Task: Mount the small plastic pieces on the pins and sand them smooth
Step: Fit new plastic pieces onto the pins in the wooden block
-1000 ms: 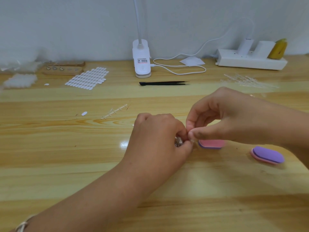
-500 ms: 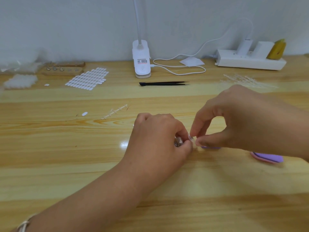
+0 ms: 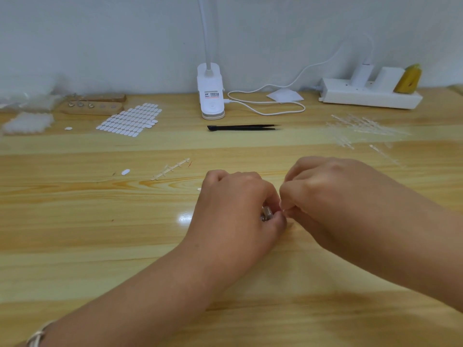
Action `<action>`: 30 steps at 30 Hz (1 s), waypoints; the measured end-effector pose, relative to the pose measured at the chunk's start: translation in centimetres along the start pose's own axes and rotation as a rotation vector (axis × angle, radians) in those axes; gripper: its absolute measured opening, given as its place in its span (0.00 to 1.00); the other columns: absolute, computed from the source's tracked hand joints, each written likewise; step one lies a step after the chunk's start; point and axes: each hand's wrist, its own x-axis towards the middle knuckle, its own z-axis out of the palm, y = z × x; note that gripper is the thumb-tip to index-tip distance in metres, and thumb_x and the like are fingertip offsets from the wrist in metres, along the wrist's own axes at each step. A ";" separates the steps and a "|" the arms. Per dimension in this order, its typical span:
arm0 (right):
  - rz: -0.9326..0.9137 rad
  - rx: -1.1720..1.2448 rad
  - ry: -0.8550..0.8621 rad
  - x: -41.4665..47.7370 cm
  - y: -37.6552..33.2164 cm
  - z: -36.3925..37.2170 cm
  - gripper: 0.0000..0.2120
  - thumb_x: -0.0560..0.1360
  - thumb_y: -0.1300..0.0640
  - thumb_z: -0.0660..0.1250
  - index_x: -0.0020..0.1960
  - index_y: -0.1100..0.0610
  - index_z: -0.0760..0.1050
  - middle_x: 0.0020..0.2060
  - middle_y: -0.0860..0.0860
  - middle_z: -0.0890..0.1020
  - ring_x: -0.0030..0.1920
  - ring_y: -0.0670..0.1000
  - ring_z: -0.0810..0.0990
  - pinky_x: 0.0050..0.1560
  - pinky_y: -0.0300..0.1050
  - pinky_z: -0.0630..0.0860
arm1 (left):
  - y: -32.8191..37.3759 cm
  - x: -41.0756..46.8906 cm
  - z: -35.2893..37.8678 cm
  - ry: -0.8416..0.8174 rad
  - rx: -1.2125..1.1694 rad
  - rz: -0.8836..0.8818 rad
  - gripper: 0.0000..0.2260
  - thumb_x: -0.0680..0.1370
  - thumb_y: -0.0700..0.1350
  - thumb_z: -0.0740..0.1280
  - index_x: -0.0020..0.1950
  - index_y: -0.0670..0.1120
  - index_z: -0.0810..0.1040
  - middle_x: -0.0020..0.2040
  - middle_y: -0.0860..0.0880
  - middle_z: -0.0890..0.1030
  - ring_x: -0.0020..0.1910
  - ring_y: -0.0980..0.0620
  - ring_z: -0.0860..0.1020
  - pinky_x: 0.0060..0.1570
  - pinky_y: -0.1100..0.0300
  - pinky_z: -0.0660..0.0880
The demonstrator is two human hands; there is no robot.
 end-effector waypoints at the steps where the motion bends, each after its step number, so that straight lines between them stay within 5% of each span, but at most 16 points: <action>1: -0.009 -0.011 0.009 0.1 0.0 0.1 0.12 0.80 0.56 0.61 0.44 0.43 0.60 0.41 0.49 0.66 0.49 0.53 0.76 0.54 0.48 0.75 | 0.0 0.0 0.0 -0.003 0.014 0.005 0.16 0.73 0.51 0.69 0.30 0.59 0.65 0.33 0.59 0.72 0.34 0.64 0.68 0.51 0.60 0.59; 5: -0.051 -0.026 0.023 0.0 0.0 0.2 0.13 0.81 0.57 0.61 0.45 0.43 0.61 0.42 0.47 0.67 0.49 0.53 0.72 0.55 0.47 0.75 | 0.1 -0.1 0.0 -0.015 0.019 0.002 0.15 0.73 0.50 0.69 0.31 0.57 0.67 0.35 0.58 0.74 0.36 0.61 0.69 0.55 0.61 0.59; 10: -0.078 -0.004 0.015 0.0 0.3 -0.1 0.09 0.80 0.58 0.62 0.53 0.44 0.73 0.54 0.43 0.78 0.61 0.47 0.76 0.57 0.46 0.77 | 0.0 0.1 -0.2 -0.039 0.041 0.007 0.05 0.74 0.51 0.69 0.39 0.55 0.78 0.40 0.56 0.79 0.42 0.58 0.73 0.59 0.59 0.59; 16: -0.093 -0.034 -0.031 0.1 0.4 -0.1 0.10 0.81 0.58 0.62 0.56 0.44 0.75 0.56 0.44 0.78 0.60 0.48 0.77 0.57 0.47 0.77 | 0.3 -0.1 -0.3 -0.025 0.173 0.056 0.08 0.76 0.51 0.66 0.37 0.57 0.71 0.42 0.56 0.78 0.46 0.55 0.74 0.60 0.58 0.57; 20: -0.105 0.089 0.018 -0.4 1.9 -0.9 0.14 0.81 0.44 0.57 0.60 0.41 0.78 0.56 0.40 0.80 0.58 0.43 0.77 0.57 0.45 0.76 | 0.0 -0.5 -1.0 -0.065 0.116 0.099 0.12 0.75 0.61 0.63 0.50 0.56 0.80 0.49 0.59 0.77 0.52 0.60 0.72 0.63 0.59 0.60; 23: -0.041 0.320 0.107 -1.4 4.1 -1.1 0.19 0.74 0.35 0.57 0.53 0.39 0.82 0.43 0.32 0.81 0.44 0.35 0.77 0.44 0.37 0.74 | -1.8 -1.0 -3.3 -0.009 -0.042 0.080 0.24 0.71 0.69 0.59 0.57 0.58 0.80 0.52 0.62 0.76 0.53 0.62 0.74 0.56 0.62 0.69; 26: -0.003 0.260 0.233 -3.0 7.1 0.9 0.12 0.76 0.36 0.62 0.47 0.39 0.82 0.37 0.29 0.76 0.37 0.38 0.78 0.36 0.28 0.65 | -5.9 -1.8 -5.6 0.033 0.008 0.009 0.25 0.73 0.67 0.52 0.58 0.58 0.79 0.53 0.64 0.75 0.54 0.64 0.74 0.51 0.64 0.71; 30: -0.002 0.278 0.206 -4.4 9.7 5.1 0.16 0.75 0.27 0.54 0.54 0.34 0.72 0.43 0.28 0.77 0.43 0.34 0.78 0.39 0.36 0.77 | -10.1 -3.8 -6.4 -0.111 0.237 0.030 0.23 0.77 0.57 0.52 0.62 0.52 0.80 0.58 0.57 0.78 0.58 0.54 0.77 0.61 0.53 0.71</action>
